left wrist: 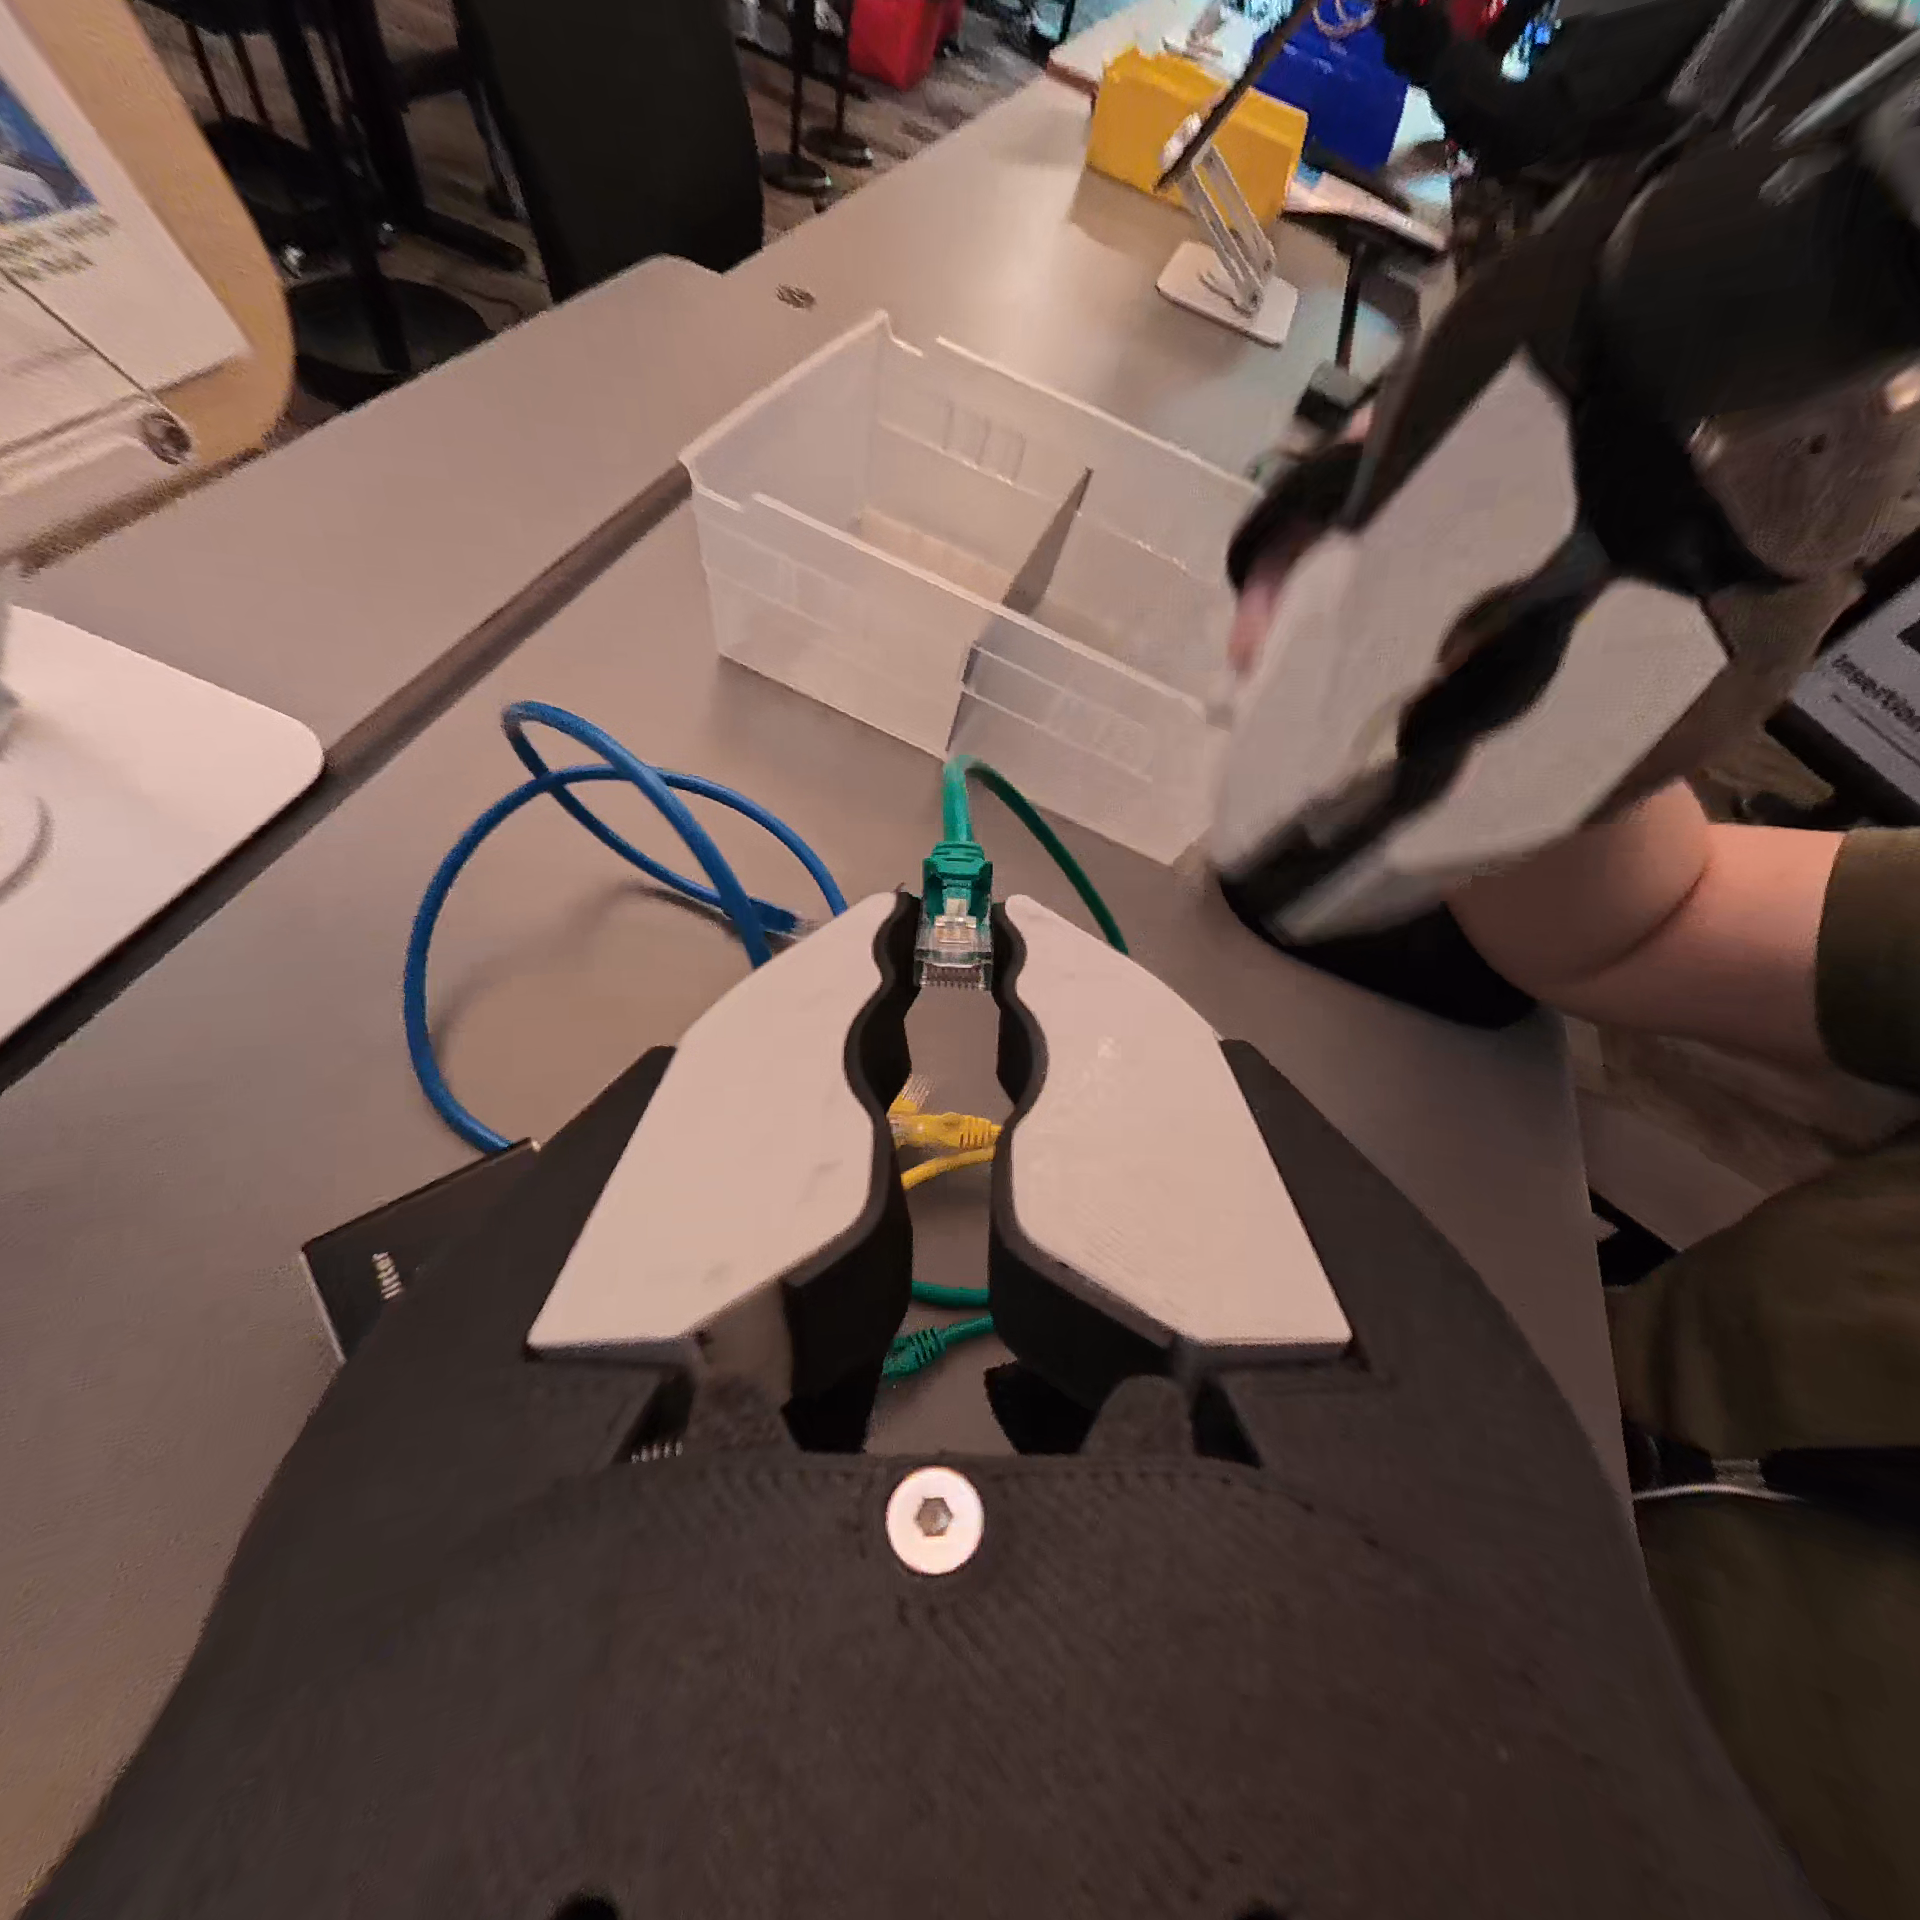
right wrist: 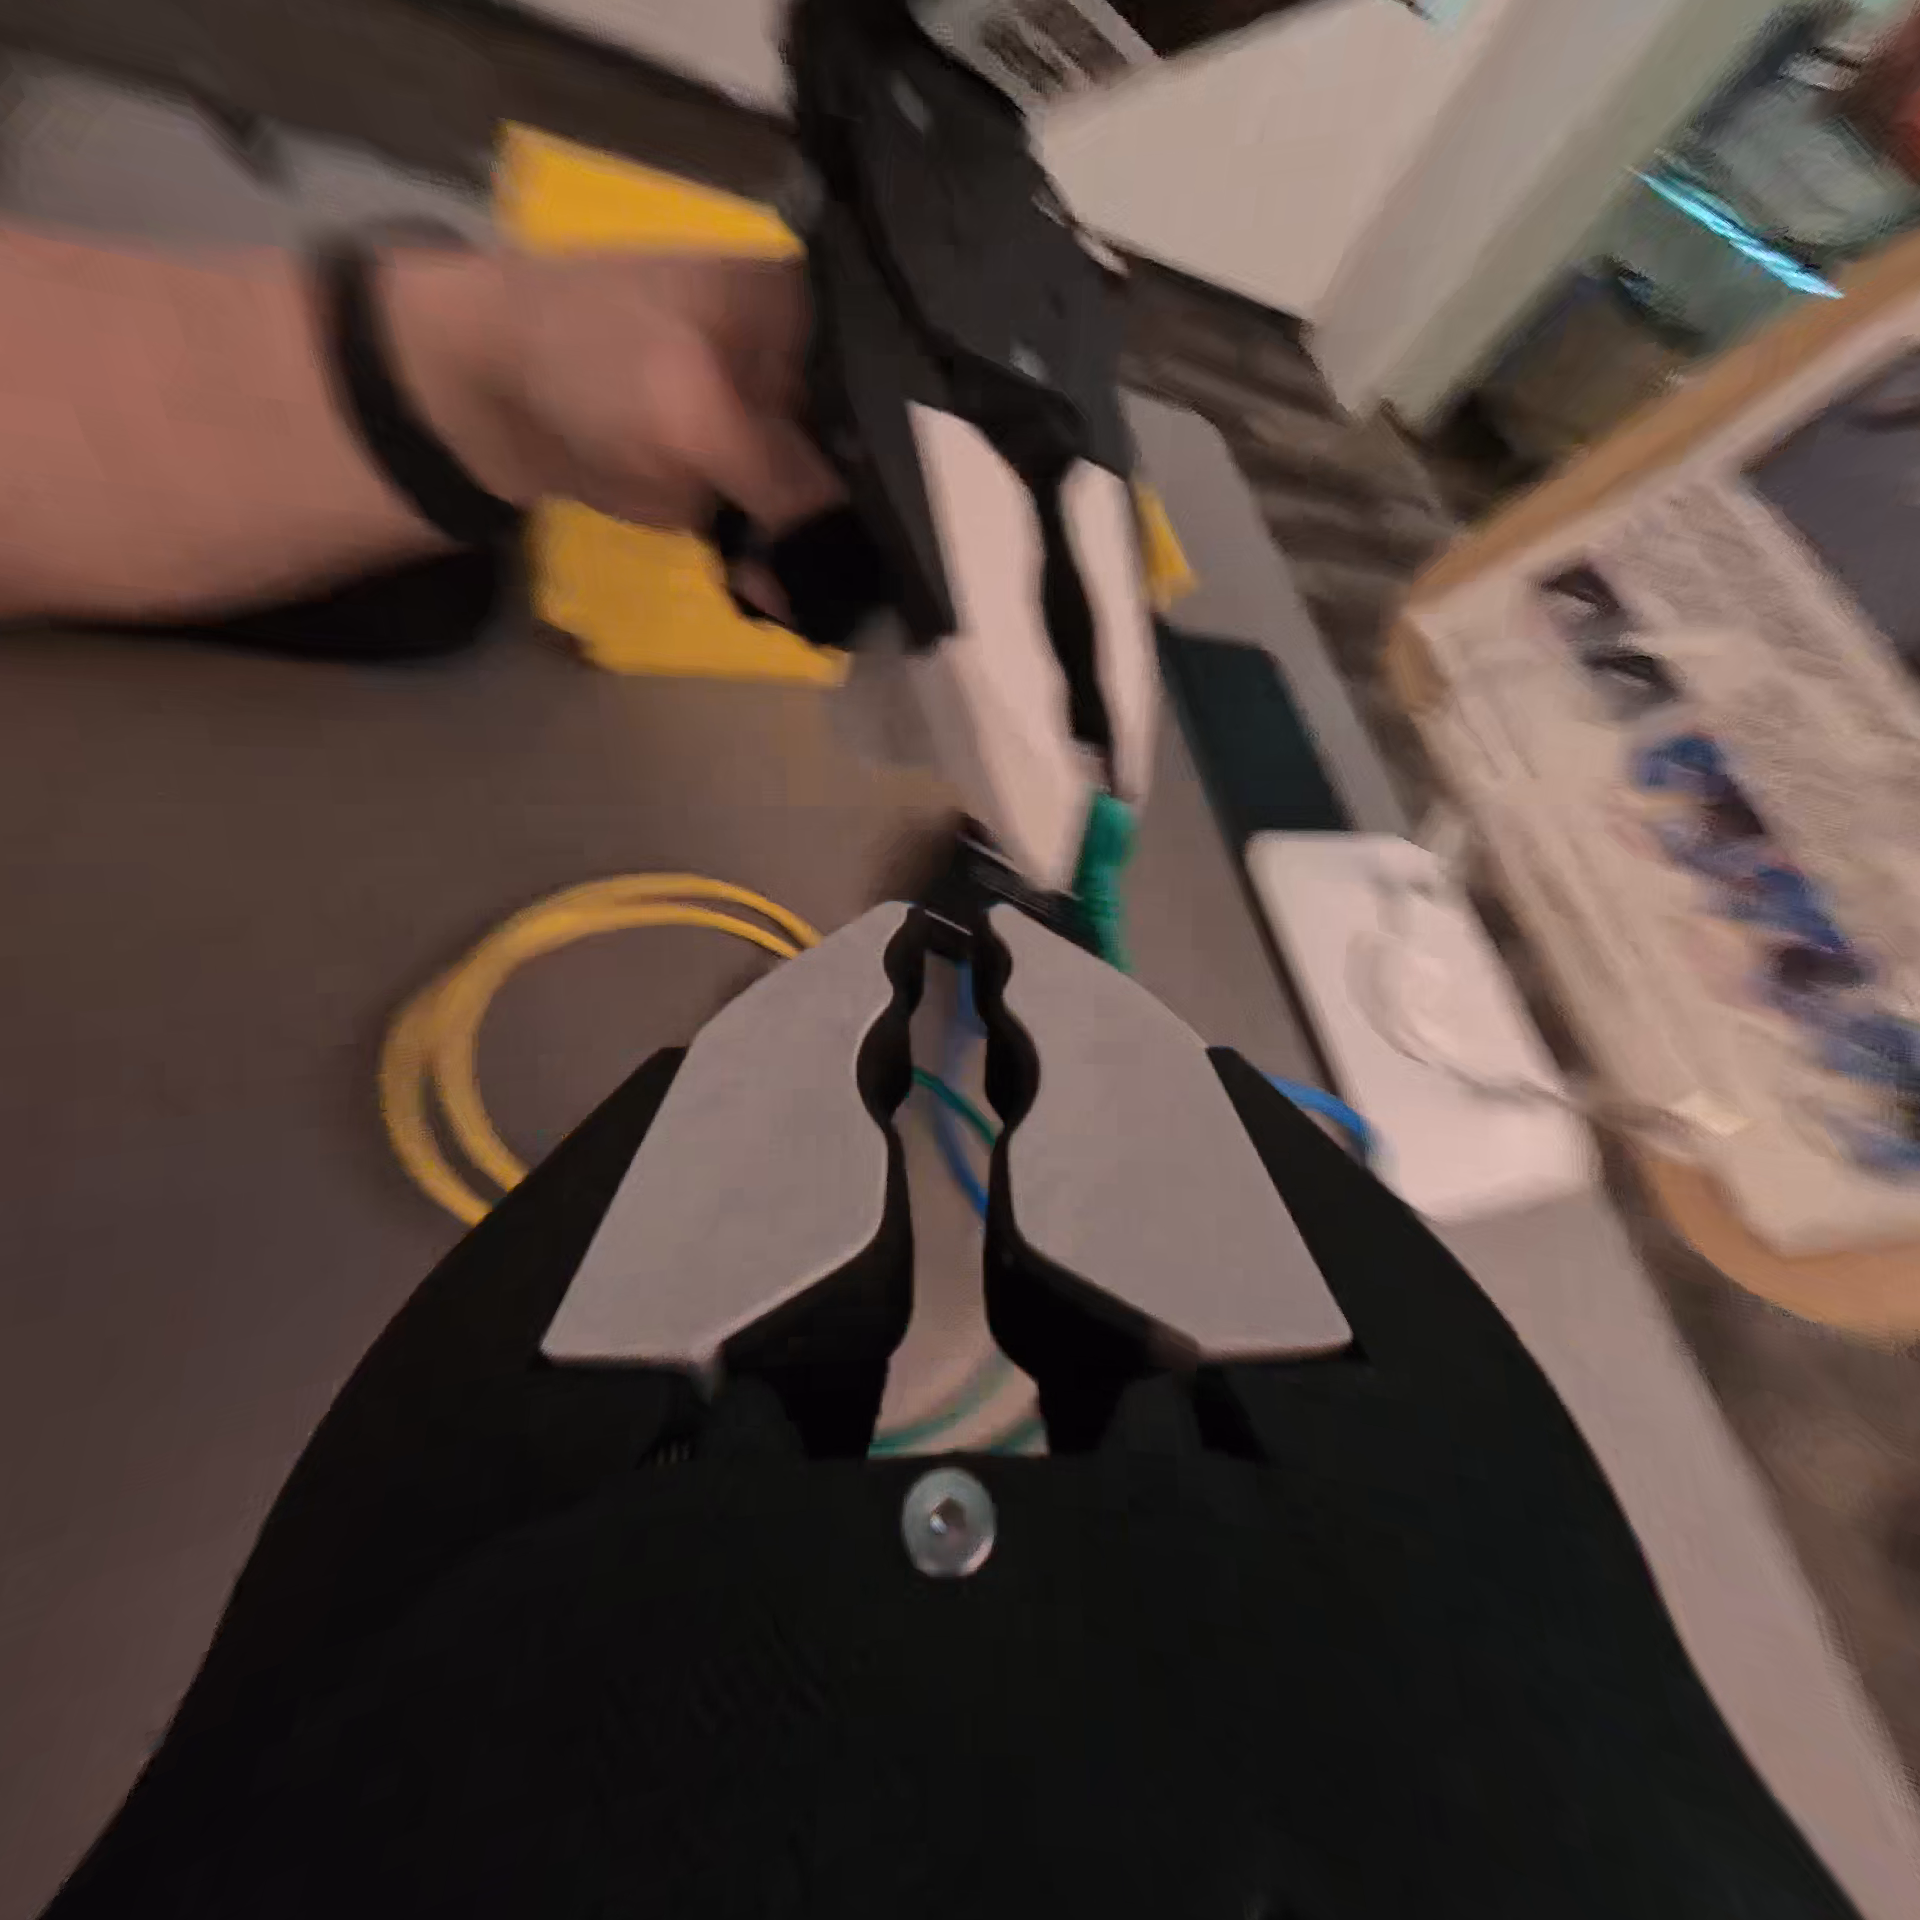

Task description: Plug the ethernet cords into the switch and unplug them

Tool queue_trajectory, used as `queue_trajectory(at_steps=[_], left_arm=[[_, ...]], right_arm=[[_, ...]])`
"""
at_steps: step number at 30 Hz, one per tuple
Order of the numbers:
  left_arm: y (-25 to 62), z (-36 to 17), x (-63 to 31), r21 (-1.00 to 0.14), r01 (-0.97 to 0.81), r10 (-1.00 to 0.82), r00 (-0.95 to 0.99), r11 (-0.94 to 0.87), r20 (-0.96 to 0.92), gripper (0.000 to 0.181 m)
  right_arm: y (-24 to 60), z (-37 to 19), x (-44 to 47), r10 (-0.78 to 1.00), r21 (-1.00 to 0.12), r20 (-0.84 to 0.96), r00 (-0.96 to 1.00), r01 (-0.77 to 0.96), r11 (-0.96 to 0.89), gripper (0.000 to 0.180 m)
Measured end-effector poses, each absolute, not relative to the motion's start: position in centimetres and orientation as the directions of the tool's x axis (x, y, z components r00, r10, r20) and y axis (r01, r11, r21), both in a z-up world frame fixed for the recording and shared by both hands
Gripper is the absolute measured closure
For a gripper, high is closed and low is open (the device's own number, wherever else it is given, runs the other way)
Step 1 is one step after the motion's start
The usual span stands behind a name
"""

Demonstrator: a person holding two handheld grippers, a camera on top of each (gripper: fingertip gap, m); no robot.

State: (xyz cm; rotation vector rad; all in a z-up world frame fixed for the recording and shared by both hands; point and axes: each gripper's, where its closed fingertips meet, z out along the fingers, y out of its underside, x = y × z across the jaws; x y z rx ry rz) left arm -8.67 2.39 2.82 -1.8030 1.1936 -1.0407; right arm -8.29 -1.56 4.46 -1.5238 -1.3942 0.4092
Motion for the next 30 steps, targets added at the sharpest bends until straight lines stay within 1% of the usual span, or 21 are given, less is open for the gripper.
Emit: queue_trajectory(at_steps=[1,2,3,4,5,6,8,9,13,17,19,21,23,25,28,30], left_arm=[[2.6,3.4,-9.0,-0.890,-0.332,-0.939,0.252,-0.312,0.235,0.169],[2.7,3.9,-9.3,-0.897,-0.308,-0.935,0.260,-0.317,0.241,0.169],[2.8,4.5,-9.5,-0.905,-0.285,-0.934,0.262,-0.316,0.243,0.169],[2.7,5.1,-9.7,-0.913,-0.264,-0.935,0.258,-0.310,0.243,0.169],[2.5,5.6,-9.8,-0.919,-0.251,-0.937,0.253,-0.305,0.241,0.169],[2.3,6.1,-9.8,-0.924,-0.242,-0.940,0.248,-0.295,0.235,0.169],[1.7,7.0,-9.8,-0.937,-0.227,-0.948,0.238,-0.266,0.211,0.169],[1.5,7.4,-9.7,-0.943,-0.222,-0.951,0.238,-0.249,0.195,0.169],[-0.1,8.8,-9.1,-0.958,-0.202,-0.965,0.207,-0.204,0.162,0.169],[-1.7,9.7,-8.5,-0.966,-0.206,-0.976,0.183,-0.158,0.120,0.169],[-1.9,10.2,-8.7,-0.970,-0.208,-0.976,0.201,-0.123,0.081,0.169],[-2.4,11.0,-9.0,-0.976,-0.189,-0.980,0.187,-0.108,0.072,0.169],[-2.8,11.3,-9.3,-0.976,-0.185,-0.983,0.163,-0.111,0.081,0.169],[-3.3,11.4,-9.3,-0.976,-0.188,-0.989,0.122,-0.110,0.087,0.169],[-3.8,11.2,-9.3,-0.974,-0.199,-0.992,0.084,-0.104,0.089,0.169],[-4.0,11.1,-9.3,-0.973,-0.210,-0.994,0.070,-0.096,0.083,0.169]], right_arm=[[-3.0,4.1,-9.3,0.946,-0.864,0.247,0.208,0.490,0.118,0.170],[-4.0,3.2,-10.1,0.982,-0.884,0.124,0.143,0.465,0.044,0.170],[-4.1,1.9,-10.7,0.992,-0.875,0.023,0.124,0.483,-0.040,0.170],[-3.4,0.6,-11.2,0.987,-0.854,-0.043,0.157,0.506,-0.118,0.171],[-2.6,-0.2,-11.9,0.979,-0.847,-0.076,0.188,0.506,-0.163,0.178],[-1.5,0.1,-12.7,0.968,-0.880,-0.057,0.243,0.445,-0.163,0.179],[-0.3,2.7,-13.9,0.937,-0.970,-0.064,0.343,0.200,-0.140,0.180],[-0.3,3.5,-14.0,0.929,-0.982,-0.085,0.360,0.126,-0.138,0.179],[0.3,3.6,-14.1,0.895,-0.980,-0.153,0.418,0.055,-0.194,0.155],[0.8,2.3,-14.7,0.876,-0.951,-0.294,0.382,-0.023,-0.309,0.148],[1.7,3.2,-13.6,0.873,-0.959,-0.283,0.397,-0.121,-0.255,0.148],[2.3,5.1,-11.8,0.872,-0.975,-0.193,0.449,-0.191,-0.117,0.147],[1.9,7.1,-10.7,0.879,-0.978,-0.087,0.469,-0.208,0.014,0.141],[0.9,8.8,-10.2,0.893,-0.968,-0.008,0.450,-0.227,0.105,0.131],[-1.2,10.9,-9.7,0.928,-0.934,0.064,0.366,-0.305,0.185,0.123],[-3.6,12.1,-9.5,0.966,-0.904,0.110,0.235,-0.379,0.196,0.123]])
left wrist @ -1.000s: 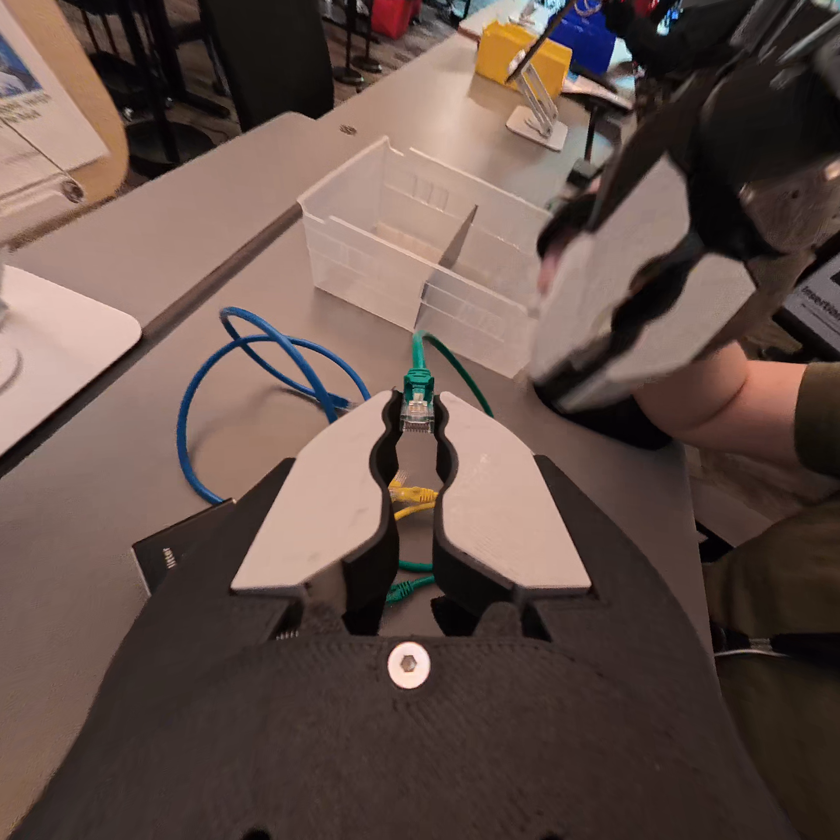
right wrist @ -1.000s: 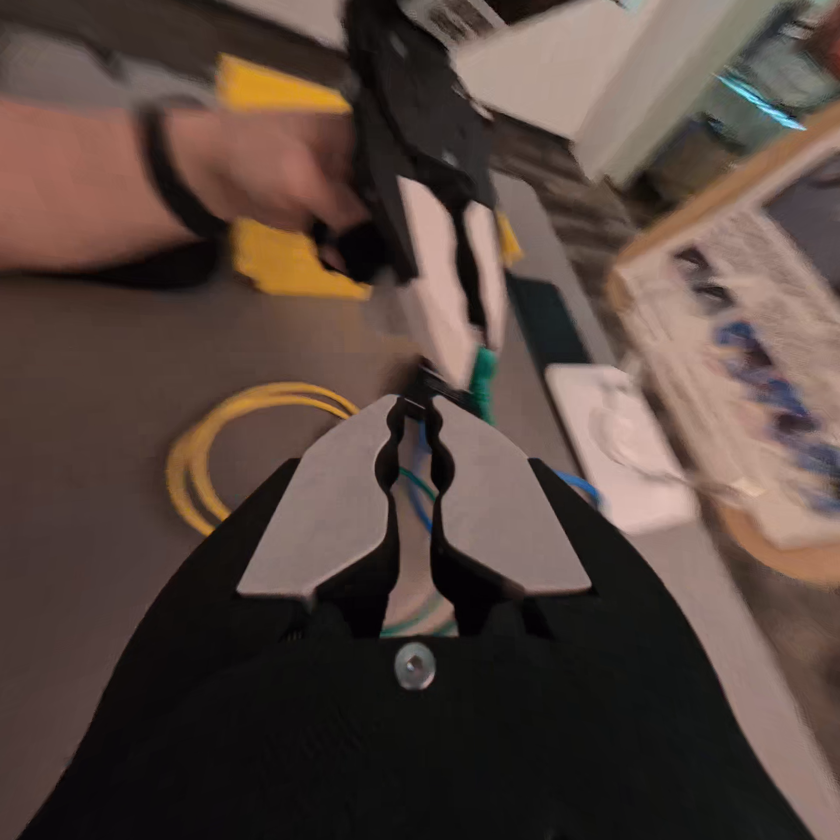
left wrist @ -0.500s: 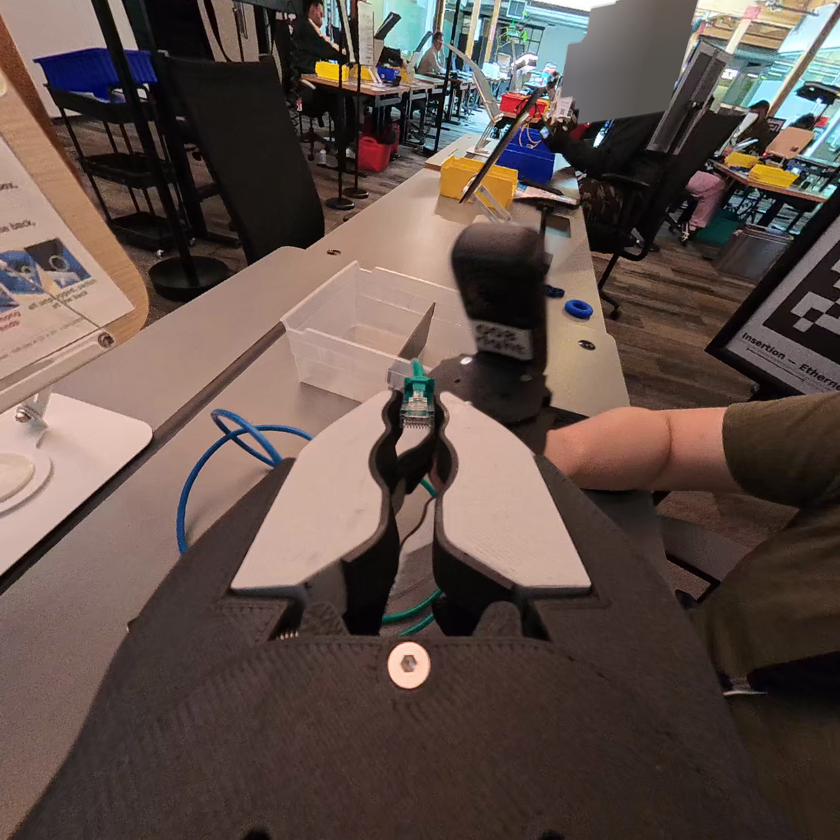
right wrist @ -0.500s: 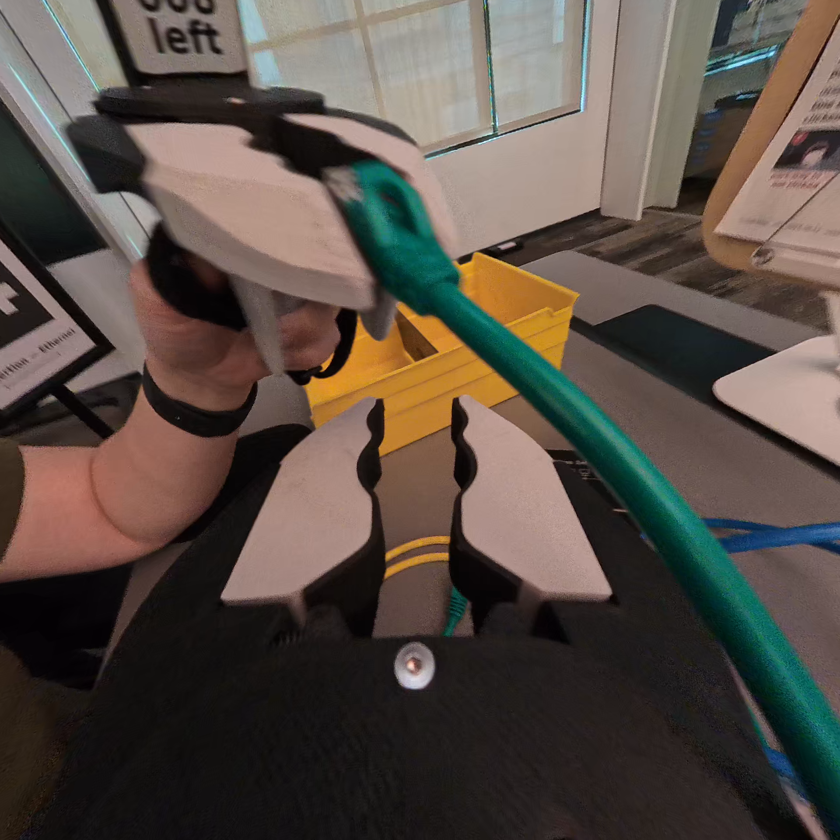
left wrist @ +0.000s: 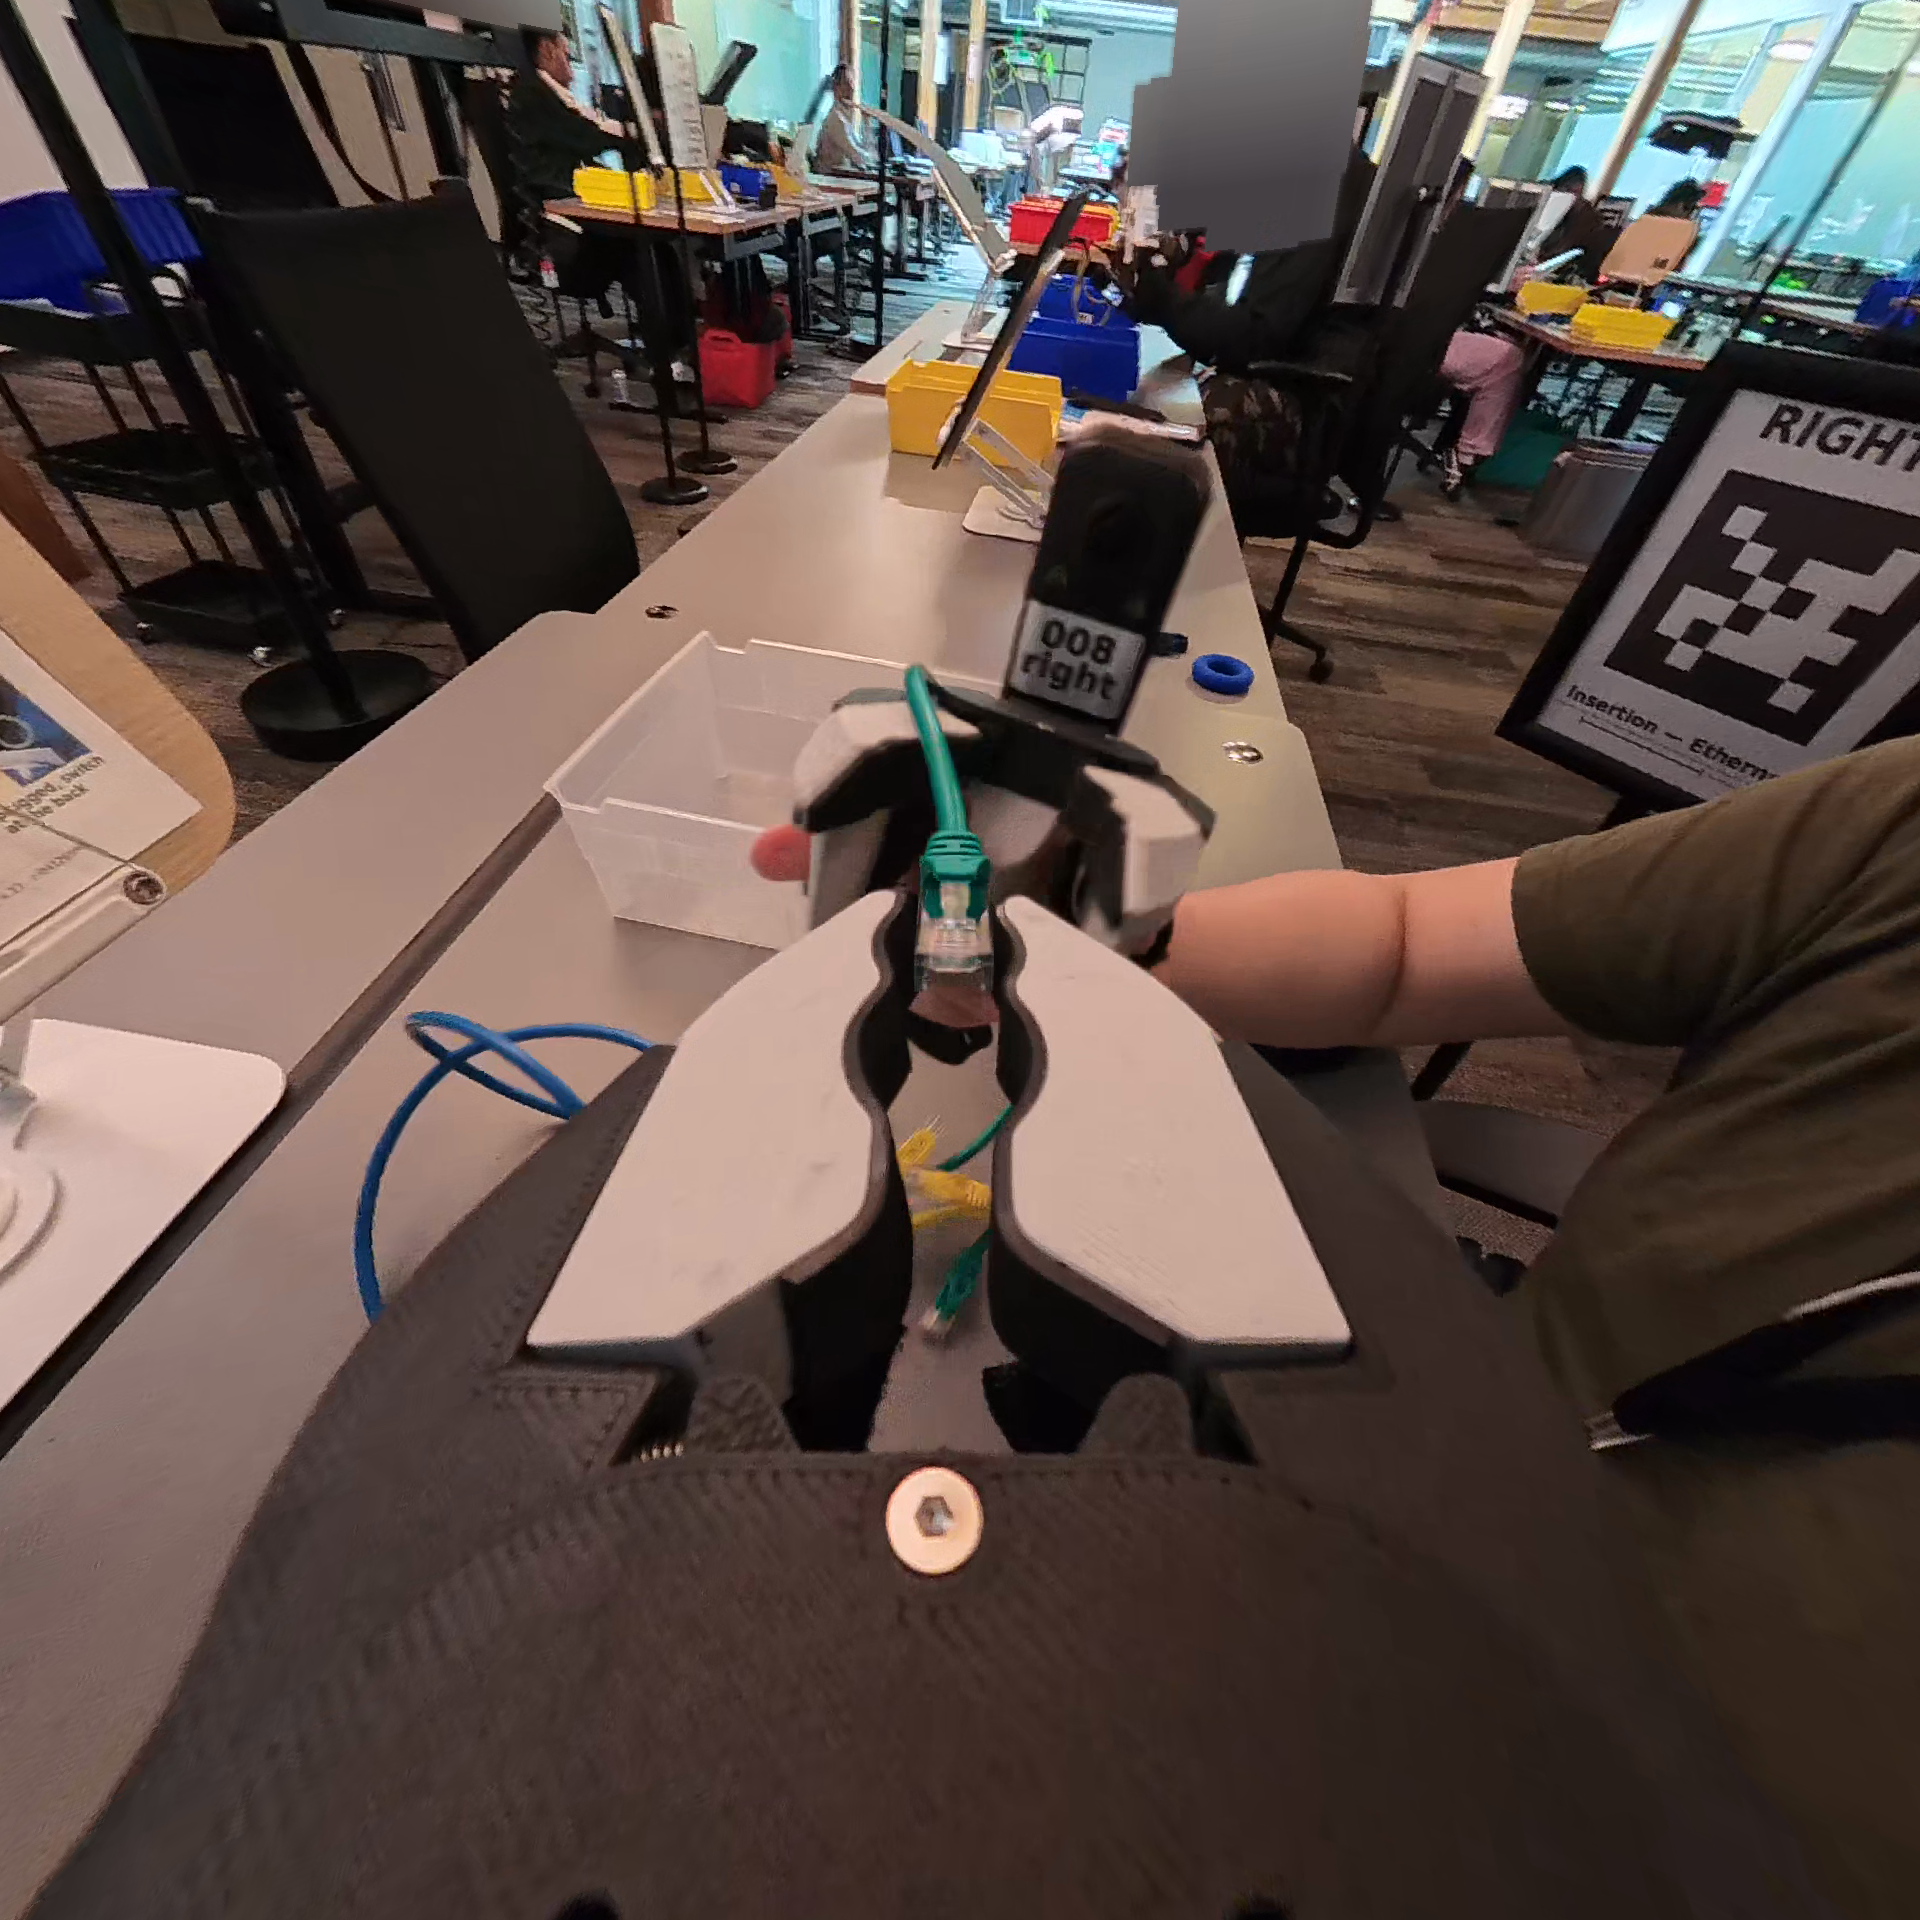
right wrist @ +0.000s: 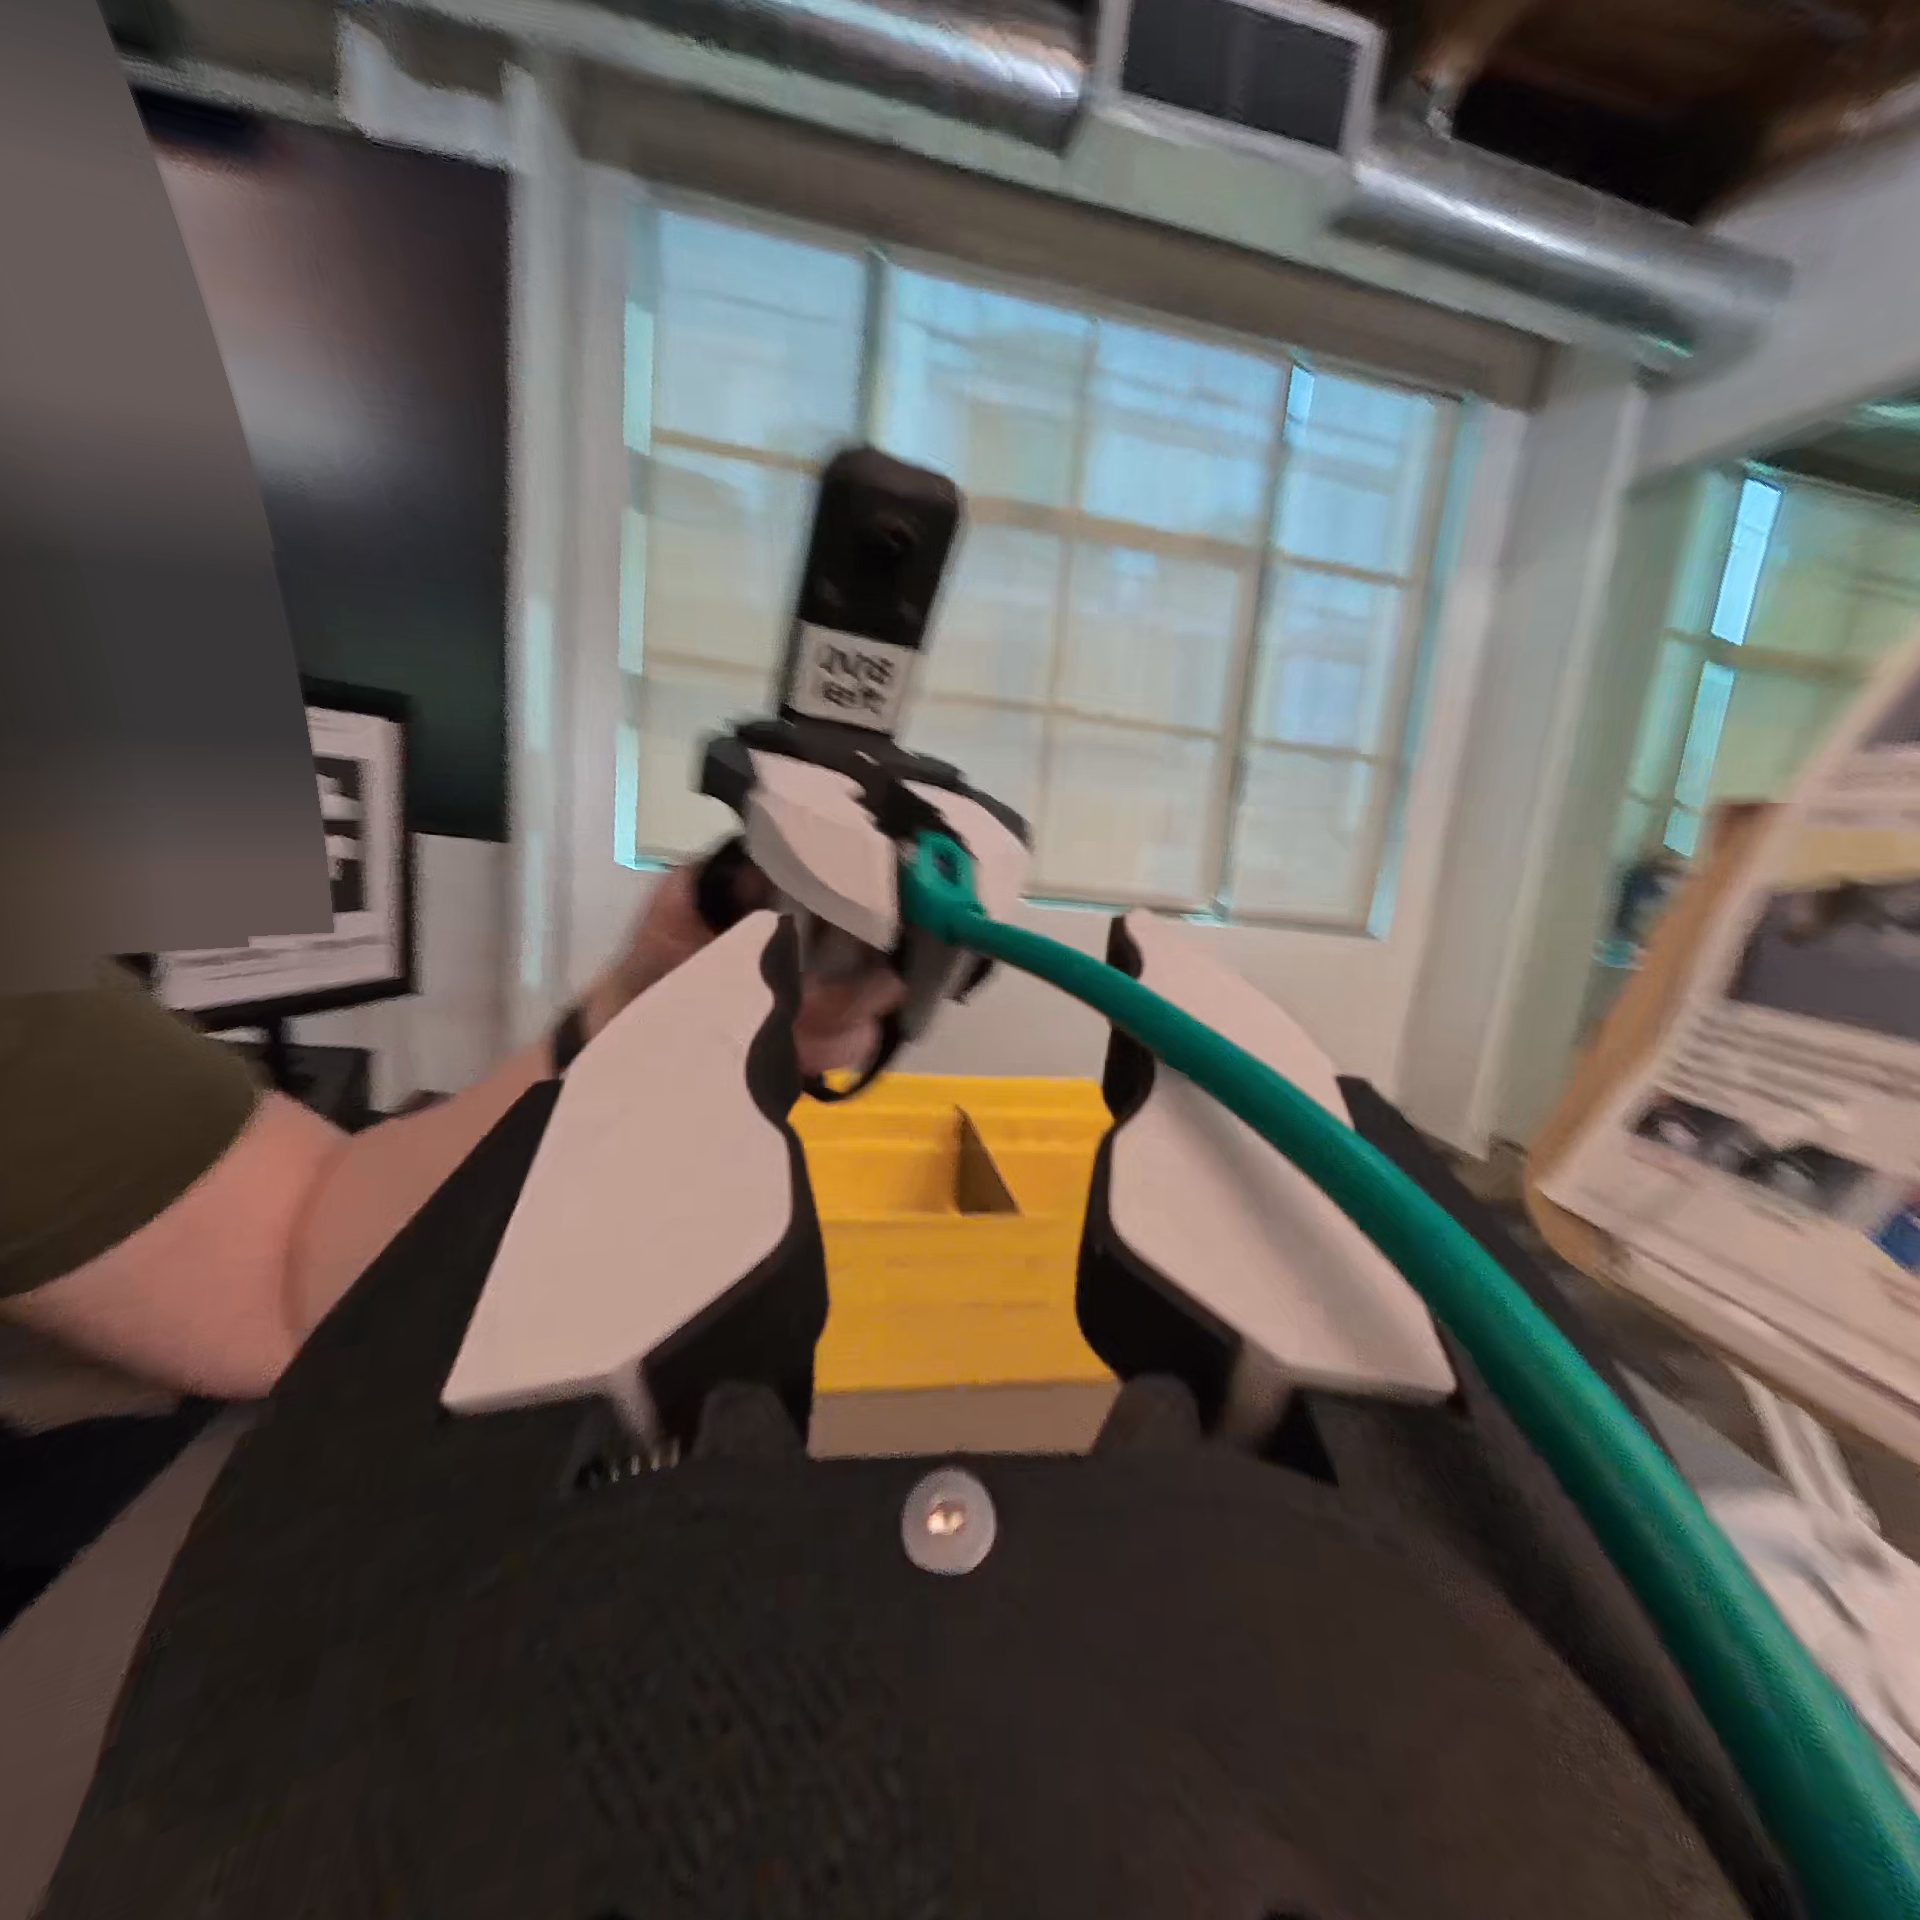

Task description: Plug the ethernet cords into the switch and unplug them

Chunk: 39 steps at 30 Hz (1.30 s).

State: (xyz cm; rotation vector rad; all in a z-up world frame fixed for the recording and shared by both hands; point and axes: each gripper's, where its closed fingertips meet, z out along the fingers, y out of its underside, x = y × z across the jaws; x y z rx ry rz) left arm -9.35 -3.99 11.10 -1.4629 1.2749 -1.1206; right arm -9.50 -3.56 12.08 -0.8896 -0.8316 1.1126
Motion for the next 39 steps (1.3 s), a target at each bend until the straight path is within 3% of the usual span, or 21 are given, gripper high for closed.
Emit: queue_trajectory(at_steps=[4,11,25,33,36,39], left_arm=[[-5.5,11.4,-9.2,-0.975,-0.203,-0.995,-0.024,-0.093,0.100,0.169],[-5.2,10.9,-9.6,-0.967,-0.246,-0.997,-0.006,-0.072,0.075,0.169],[-4.6,9.0,-10.0,-0.921,-0.389,-0.997,0.054,0.032,-0.058,0.169],[-4.6,9.0,-9.8,-0.924,-0.381,-0.998,0.052,0.016,-0.039,0.169],[-4.7,9.7,-9.8,-0.934,-0.356,-0.997,0.064,0.010,-0.035,0.169],[-4.7,9.7,-9.8,-0.931,-0.365,-0.996,0.081,0.007,-0.039,0.169]], right_arm=[[-6.3,13.5,-8.9,0.995,-0.868,0.100,0.025,-0.486,0.100,0.121],[-5.1,12.4,-9.3,0.994,-0.917,0.081,0.073,-0.384,0.103,0.164],[-4.3,11.5,-10.0,0.997,-0.972,-0.039,0.061,-0.233,-0.024,0.161],[-4.0,11.4,-9.9,0.997,-0.964,-0.044,0.057,-0.263,-0.028,0.167],[-5.0,11.0,-10.0,0.999,-0.967,0.033,0.003,-0.253,0.033,0.155],[-7.1,9.0,-11.2,0.986,-0.981,0.146,-0.085,-0.143,0.133,0.155]])
